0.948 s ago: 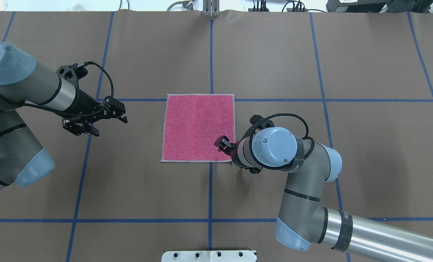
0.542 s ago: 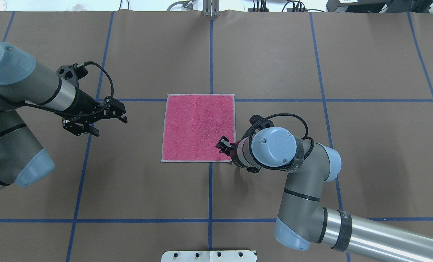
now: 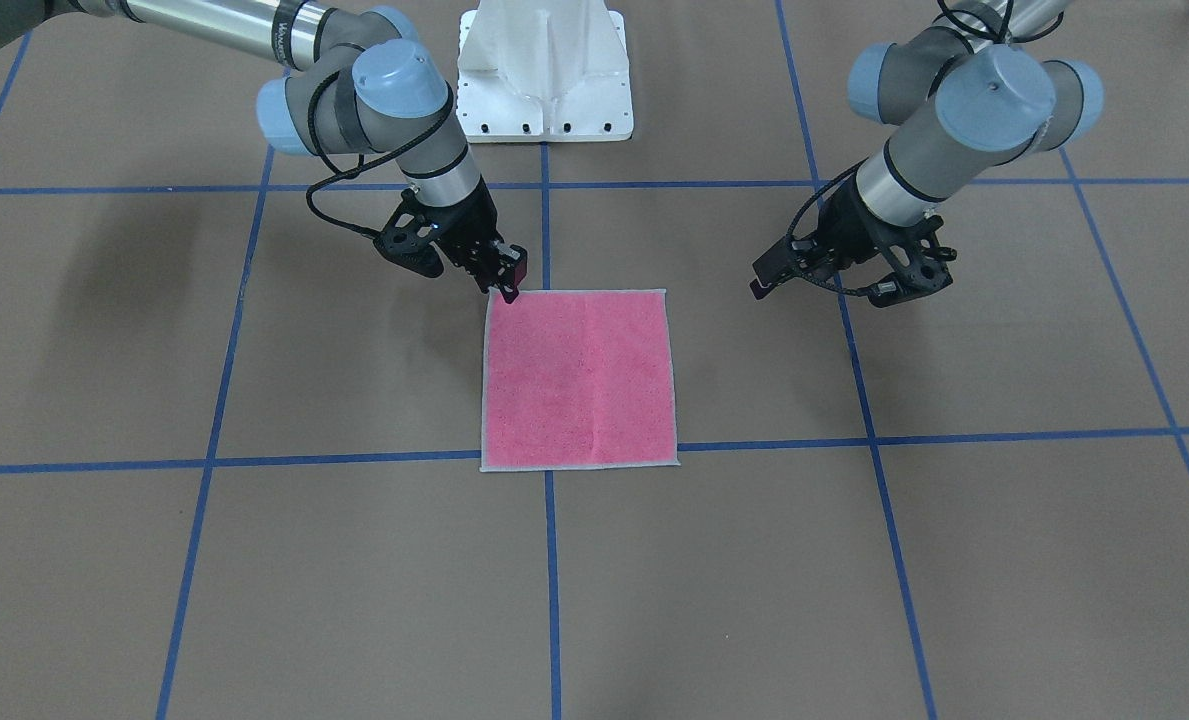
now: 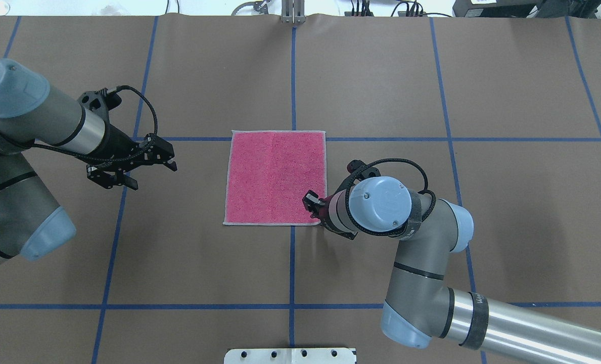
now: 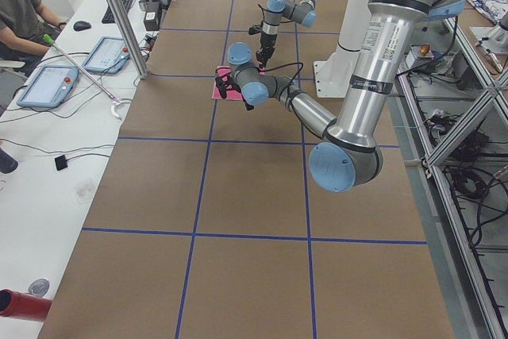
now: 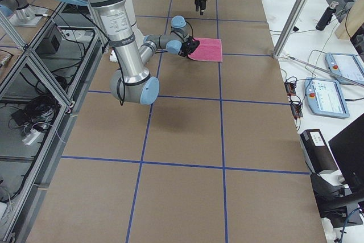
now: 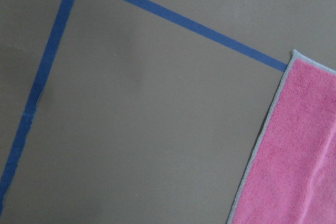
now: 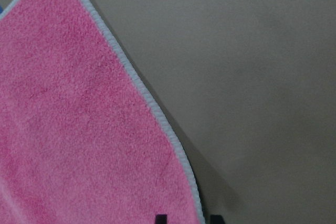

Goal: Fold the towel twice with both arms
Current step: 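Bring the left gripper to the towel's other near corner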

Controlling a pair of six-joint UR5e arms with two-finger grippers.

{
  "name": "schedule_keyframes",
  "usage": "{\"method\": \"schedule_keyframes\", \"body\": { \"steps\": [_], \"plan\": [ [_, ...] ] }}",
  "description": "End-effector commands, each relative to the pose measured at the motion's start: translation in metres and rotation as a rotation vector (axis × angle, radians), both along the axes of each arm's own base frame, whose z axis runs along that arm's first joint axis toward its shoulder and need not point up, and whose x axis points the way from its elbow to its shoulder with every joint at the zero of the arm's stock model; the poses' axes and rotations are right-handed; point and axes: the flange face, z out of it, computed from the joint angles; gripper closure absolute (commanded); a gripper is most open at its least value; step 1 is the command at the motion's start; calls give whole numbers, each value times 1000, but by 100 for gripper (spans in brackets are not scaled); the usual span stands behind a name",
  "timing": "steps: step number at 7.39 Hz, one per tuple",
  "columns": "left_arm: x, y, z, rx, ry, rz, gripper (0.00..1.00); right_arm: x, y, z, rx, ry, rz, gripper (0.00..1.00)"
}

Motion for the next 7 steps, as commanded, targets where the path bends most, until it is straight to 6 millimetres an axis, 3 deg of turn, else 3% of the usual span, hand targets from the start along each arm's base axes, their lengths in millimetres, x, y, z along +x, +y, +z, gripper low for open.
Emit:
{"method": "schedule_keyframes", "body": {
  "steps": [1,3,4,5,7],
  "plan": [
    [1,0,0,-8,0,-3,0,2,0,0,-2,-1,3,100],
    [4,-3,-7,-20,7,-15,0,12,1,0,0,-8,6,100],
    [11,-7,-24,-66,15,-85,0,17,1,-3,2,-12,9,100],
    [32,-1,-39,-81,14,-138,0,26,5,-6,3,-21,9,100],
    [59,18,-49,-102,21,-122,0,45,14,-1,-4,-33,5,100]
  ]
}}
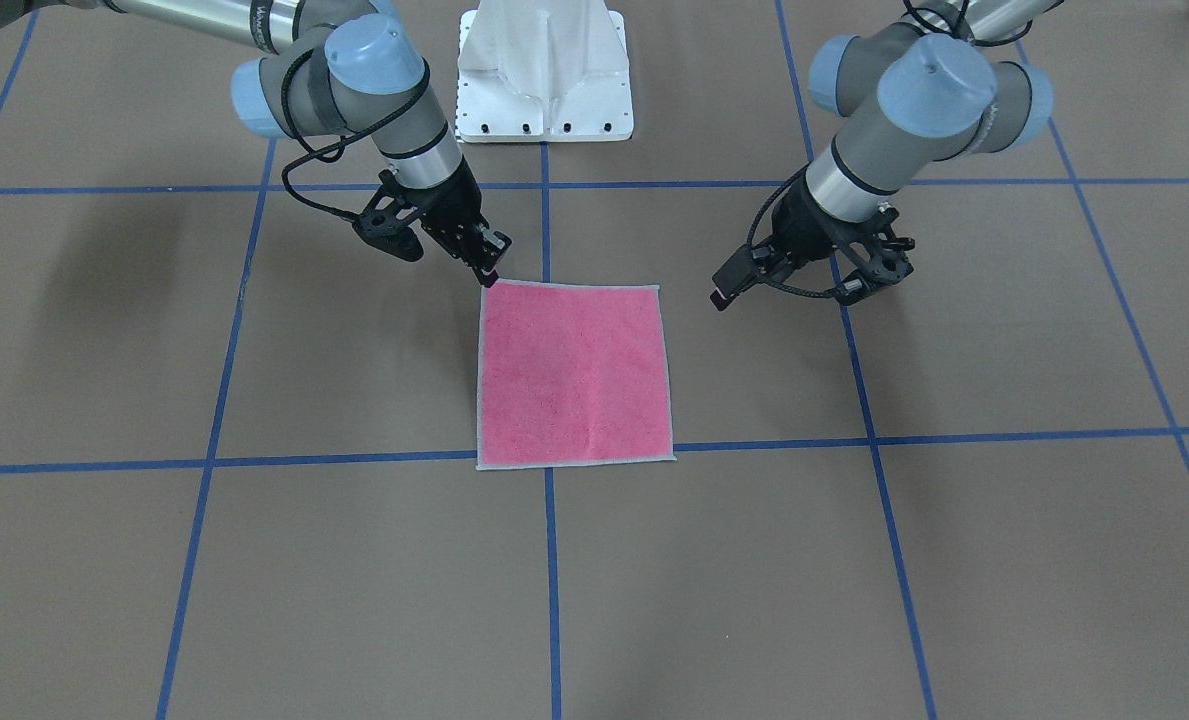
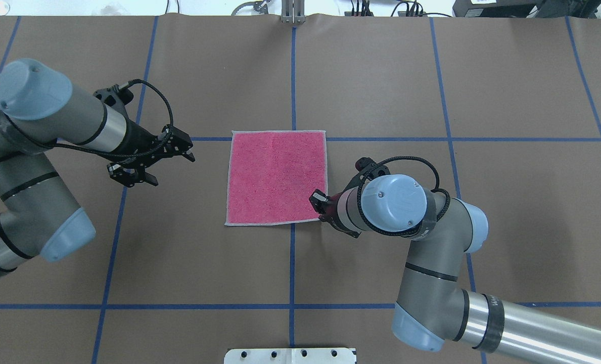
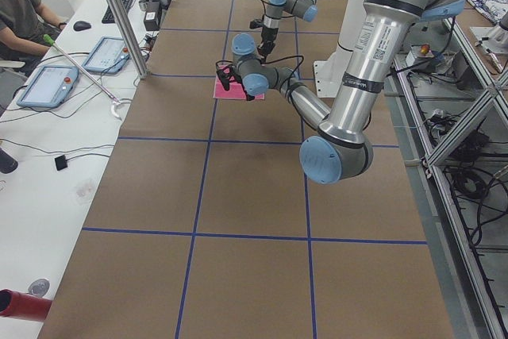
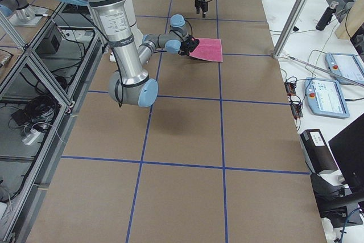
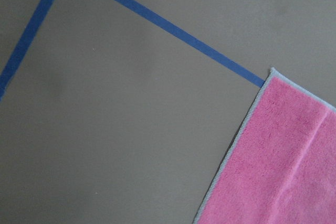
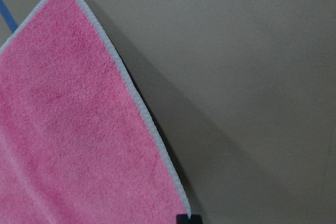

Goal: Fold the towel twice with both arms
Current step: 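Bring the left gripper to the towel's other near corner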

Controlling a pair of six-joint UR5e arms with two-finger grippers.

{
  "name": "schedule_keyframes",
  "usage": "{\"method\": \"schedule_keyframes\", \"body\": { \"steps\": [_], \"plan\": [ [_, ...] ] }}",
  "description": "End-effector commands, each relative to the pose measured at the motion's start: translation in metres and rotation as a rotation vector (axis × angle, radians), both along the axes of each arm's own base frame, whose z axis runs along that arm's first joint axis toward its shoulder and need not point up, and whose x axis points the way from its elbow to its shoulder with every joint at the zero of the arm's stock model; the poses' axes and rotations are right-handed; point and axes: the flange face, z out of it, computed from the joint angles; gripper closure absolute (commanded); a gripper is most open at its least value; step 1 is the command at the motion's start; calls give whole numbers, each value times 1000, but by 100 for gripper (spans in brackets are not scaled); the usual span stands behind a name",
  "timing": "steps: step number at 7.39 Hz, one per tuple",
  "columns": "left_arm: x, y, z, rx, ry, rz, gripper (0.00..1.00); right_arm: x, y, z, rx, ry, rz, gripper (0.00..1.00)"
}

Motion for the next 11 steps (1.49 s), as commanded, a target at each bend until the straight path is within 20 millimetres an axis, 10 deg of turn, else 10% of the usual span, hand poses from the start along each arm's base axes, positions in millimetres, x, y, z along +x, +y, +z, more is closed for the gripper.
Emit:
{"method": "schedule_keyframes", "body": {
  "steps": [1,11],
  "plan": [
    [21,15,-8,-6,2,2,0,7,12,4,-25,-8,-8,100],
    [118,82,-18,5,-59,-30,11,10,10,16,-84,-5,-47,100]
  ]
}}
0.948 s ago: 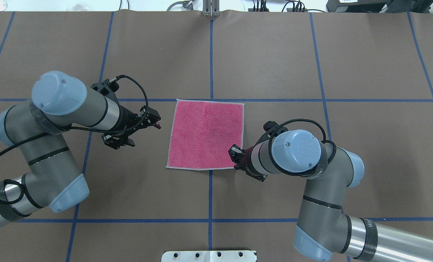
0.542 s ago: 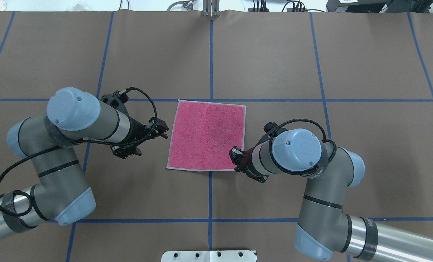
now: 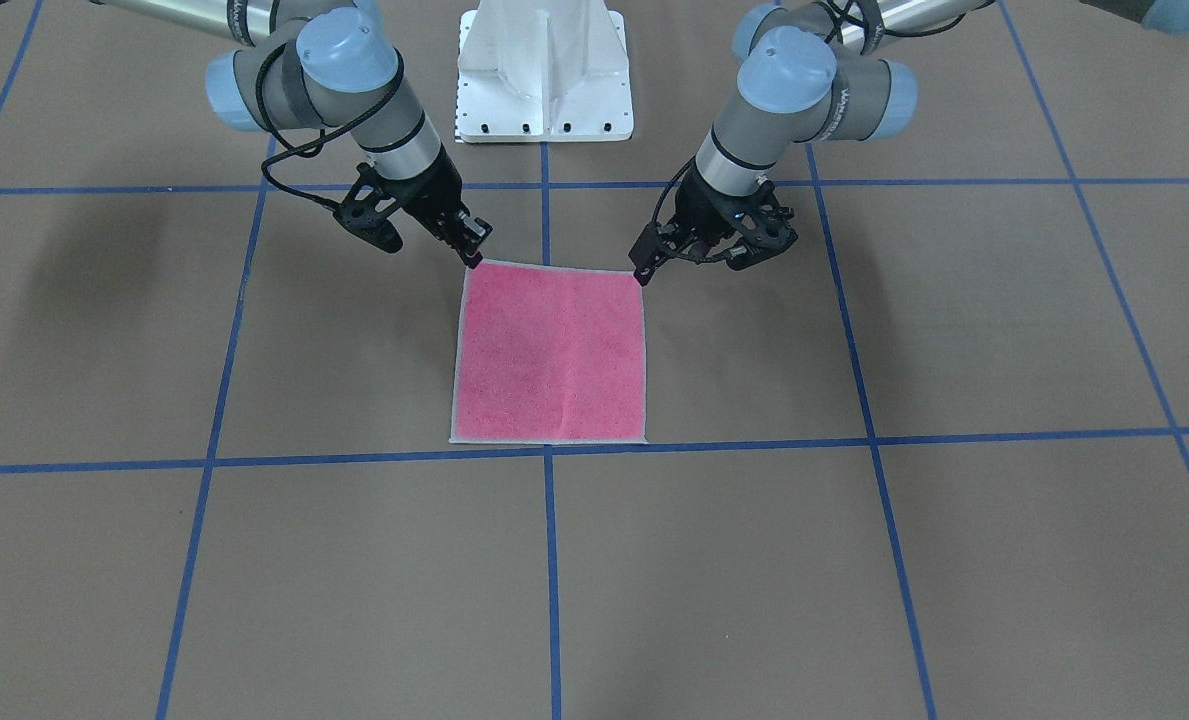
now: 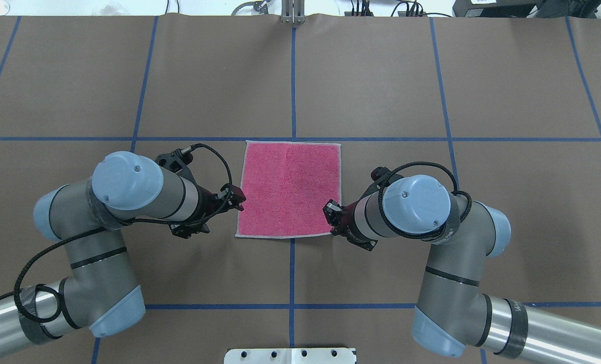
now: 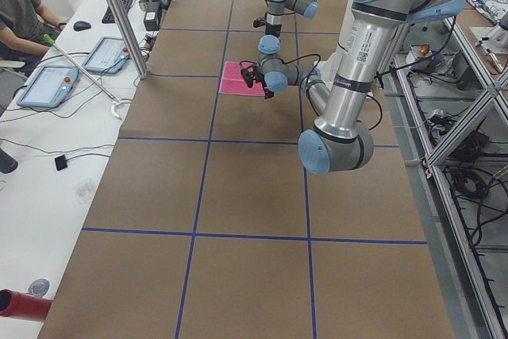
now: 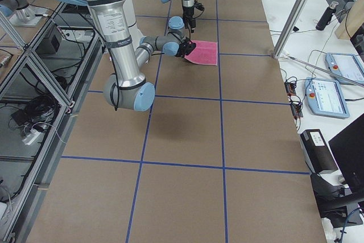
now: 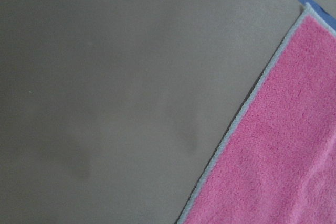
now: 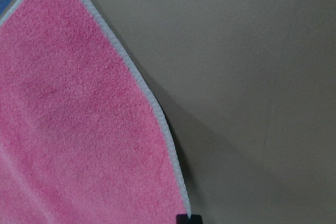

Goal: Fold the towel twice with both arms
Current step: 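Bring the left gripper to the towel's other near corner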

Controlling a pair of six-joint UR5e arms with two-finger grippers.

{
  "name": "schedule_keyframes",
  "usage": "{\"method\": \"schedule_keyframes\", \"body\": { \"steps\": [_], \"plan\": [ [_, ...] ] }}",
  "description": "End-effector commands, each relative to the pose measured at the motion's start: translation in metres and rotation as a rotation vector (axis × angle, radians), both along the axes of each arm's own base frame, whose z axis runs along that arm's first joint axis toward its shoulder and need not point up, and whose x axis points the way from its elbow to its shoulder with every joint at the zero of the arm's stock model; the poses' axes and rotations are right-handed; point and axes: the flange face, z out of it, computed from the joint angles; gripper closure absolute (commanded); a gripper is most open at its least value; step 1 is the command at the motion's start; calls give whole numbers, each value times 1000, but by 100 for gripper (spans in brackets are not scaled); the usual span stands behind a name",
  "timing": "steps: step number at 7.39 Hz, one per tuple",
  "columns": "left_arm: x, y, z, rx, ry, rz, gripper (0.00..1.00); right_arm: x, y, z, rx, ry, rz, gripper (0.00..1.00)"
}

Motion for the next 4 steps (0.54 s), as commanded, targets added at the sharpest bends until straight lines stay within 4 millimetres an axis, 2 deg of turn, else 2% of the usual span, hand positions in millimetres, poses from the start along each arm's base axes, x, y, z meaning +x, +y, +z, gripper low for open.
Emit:
{"method": "schedule_keyframes", "body": {
  "steps": [1,4],
  "plan": [
    [19,1,-5,-23,-10,-5,15,1,-1,2,0,3,5,100],
    [22,-1,-4,-25,-14,-6,20,3,-3,4,0,6,10,100]
  ]
}}
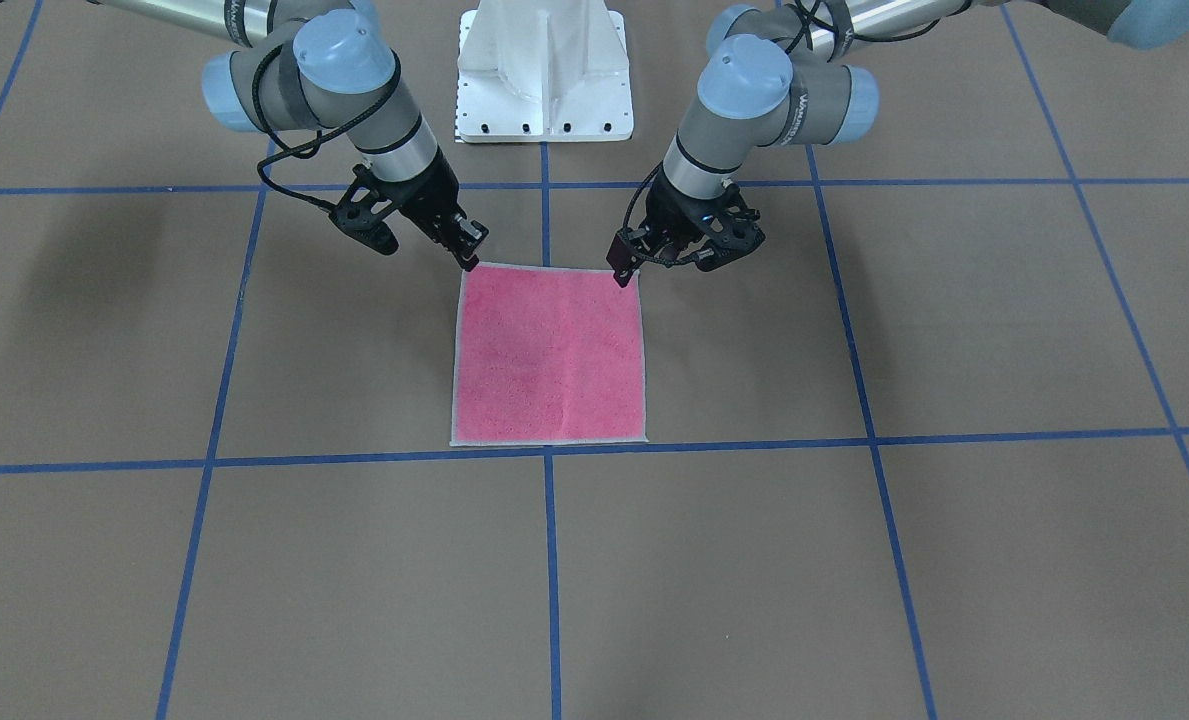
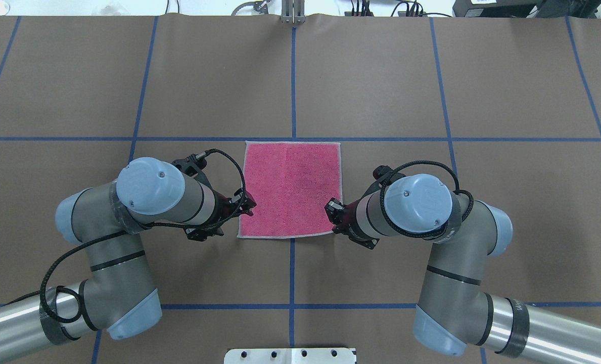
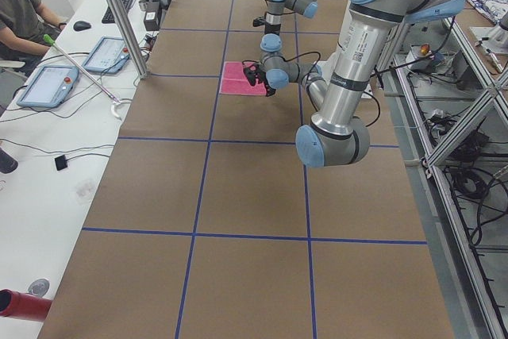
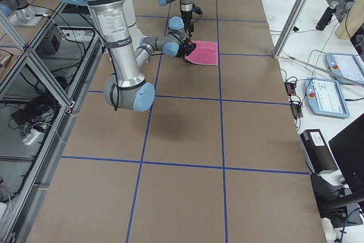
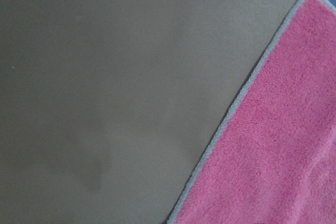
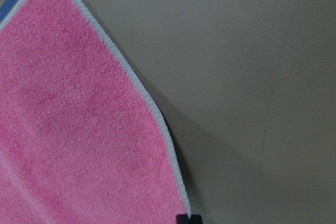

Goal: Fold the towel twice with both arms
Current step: 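Bring the left gripper to the towel's other near corner, then close both grippers on the towel's near corners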

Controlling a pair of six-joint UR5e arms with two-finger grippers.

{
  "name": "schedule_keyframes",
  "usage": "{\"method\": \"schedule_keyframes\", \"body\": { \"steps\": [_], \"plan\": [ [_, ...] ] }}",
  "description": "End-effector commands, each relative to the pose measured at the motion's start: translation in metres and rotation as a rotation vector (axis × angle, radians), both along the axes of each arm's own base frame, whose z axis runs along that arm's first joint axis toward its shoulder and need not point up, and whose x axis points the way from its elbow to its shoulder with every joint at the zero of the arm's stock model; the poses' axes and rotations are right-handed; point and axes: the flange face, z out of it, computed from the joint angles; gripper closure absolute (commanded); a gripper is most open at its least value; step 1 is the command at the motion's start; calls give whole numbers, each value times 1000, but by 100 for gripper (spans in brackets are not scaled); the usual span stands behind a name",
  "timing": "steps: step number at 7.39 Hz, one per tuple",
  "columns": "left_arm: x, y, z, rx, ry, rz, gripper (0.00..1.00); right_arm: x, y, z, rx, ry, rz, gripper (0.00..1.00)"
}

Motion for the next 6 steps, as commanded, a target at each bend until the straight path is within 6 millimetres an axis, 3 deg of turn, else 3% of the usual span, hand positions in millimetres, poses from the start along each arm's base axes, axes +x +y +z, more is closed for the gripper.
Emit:
{"method": "schedule_keyframes", "body": {
  "steps": [1,6],
  "plan": [
    [2,0,1,-2,-2,2,24,1,0,1,0,2,2,100],
    [11,8,4,-6,-9,20,32,1,-2,1,-1,2,4,100]
  ]
}}
